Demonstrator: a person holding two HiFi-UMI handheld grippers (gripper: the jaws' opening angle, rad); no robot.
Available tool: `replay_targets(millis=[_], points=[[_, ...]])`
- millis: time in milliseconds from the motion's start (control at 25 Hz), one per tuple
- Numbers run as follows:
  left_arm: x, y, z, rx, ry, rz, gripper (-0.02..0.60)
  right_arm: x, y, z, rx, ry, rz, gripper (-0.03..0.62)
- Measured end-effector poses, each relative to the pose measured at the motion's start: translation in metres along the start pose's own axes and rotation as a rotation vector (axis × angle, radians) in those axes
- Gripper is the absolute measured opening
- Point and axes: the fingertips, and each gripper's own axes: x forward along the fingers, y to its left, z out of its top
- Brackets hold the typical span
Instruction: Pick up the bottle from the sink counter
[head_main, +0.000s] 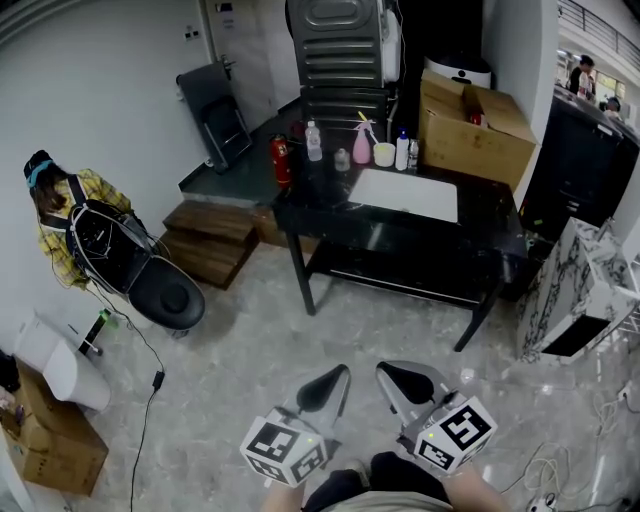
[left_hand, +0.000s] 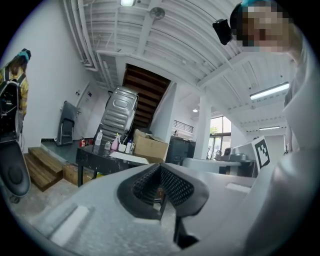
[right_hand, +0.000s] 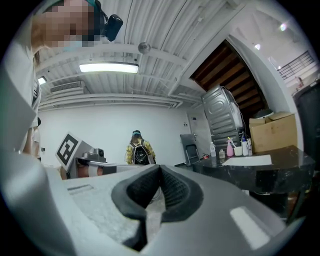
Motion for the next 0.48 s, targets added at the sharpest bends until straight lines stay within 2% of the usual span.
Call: replay_targets(millis=[480], points=[[0.026,0.023,-0.006,-0.012,0.018,-0.025,0.006,0.027,-0.015,-0.008,0.015,0.015,0.004,0.002]])
